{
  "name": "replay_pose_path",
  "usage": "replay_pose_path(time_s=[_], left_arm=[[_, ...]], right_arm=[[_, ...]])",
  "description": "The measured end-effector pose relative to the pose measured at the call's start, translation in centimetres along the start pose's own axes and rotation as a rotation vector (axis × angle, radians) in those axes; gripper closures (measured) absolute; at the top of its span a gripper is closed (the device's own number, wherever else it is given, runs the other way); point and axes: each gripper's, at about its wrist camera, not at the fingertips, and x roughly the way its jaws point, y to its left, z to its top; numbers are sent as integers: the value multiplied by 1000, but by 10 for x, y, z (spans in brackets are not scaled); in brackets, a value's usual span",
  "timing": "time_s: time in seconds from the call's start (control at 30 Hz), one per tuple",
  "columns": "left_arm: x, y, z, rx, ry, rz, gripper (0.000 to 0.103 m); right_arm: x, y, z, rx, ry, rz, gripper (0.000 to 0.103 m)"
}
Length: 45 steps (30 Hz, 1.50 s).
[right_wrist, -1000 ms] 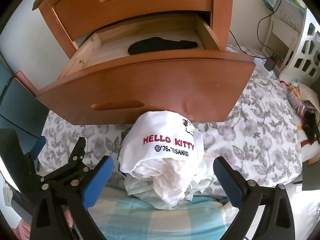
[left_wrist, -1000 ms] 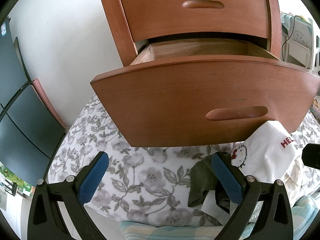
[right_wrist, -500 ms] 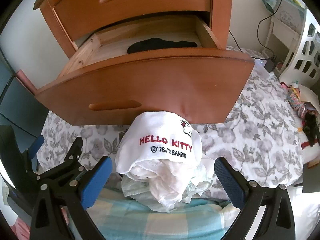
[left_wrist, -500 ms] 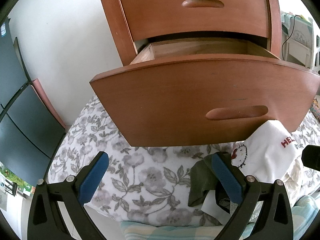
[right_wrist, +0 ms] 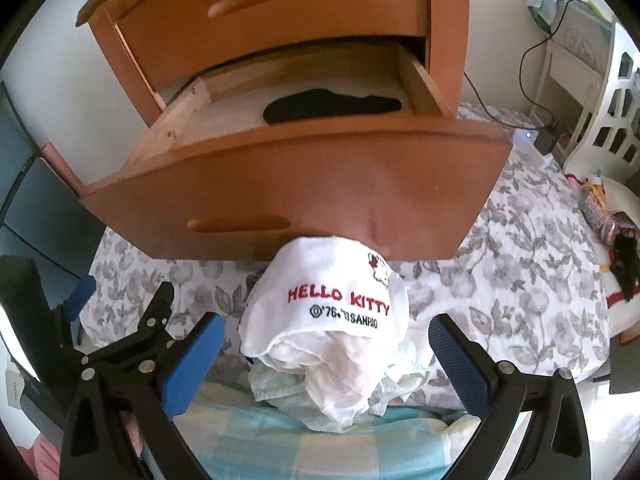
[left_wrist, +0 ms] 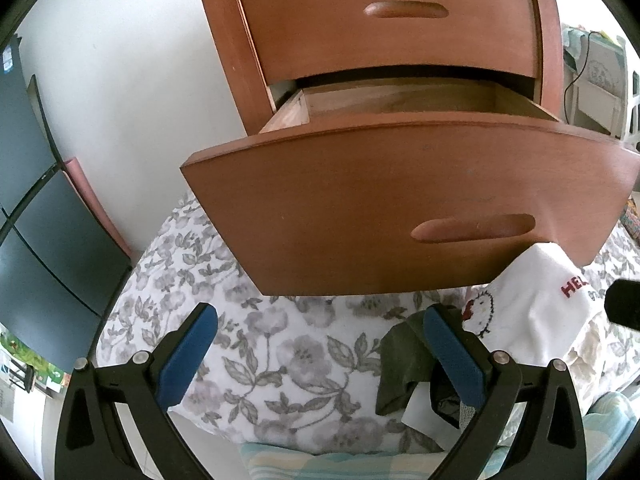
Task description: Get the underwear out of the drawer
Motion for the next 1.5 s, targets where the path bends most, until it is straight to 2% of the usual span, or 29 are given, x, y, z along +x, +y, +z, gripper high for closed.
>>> replay_pose_path(time_s=[0.27, 0.67, 0.8, 1.0, 1.2, 1.4, 1.5], left_arm=[[1, 5, 1, -29, -2, -11, 0], [3, 7, 3, -47, -5, -33, 1], [3, 9, 5, -58, -3, -36, 1], [4, 10, 11, -59, -12, -31, 1], [8, 10, 13, -50, -9, -31, 1], [14, 9, 12, -42, 4, -39, 1], [18, 8, 11, -37, 16, -44, 1]], right_arm=[[-7, 1, 7, -8, -35, 8, 0], [-29, 13, 29, -51, -180, 41, 0], [-39, 12, 46, -76, -211, 42, 0], [-51, 5, 89, -113, -233, 59, 0], [-43, 8, 144, -201, -183, 56, 0], [-1, 25, 183, -340, -36, 14, 0], [27, 27, 192, -360, 64, 23, 5]])
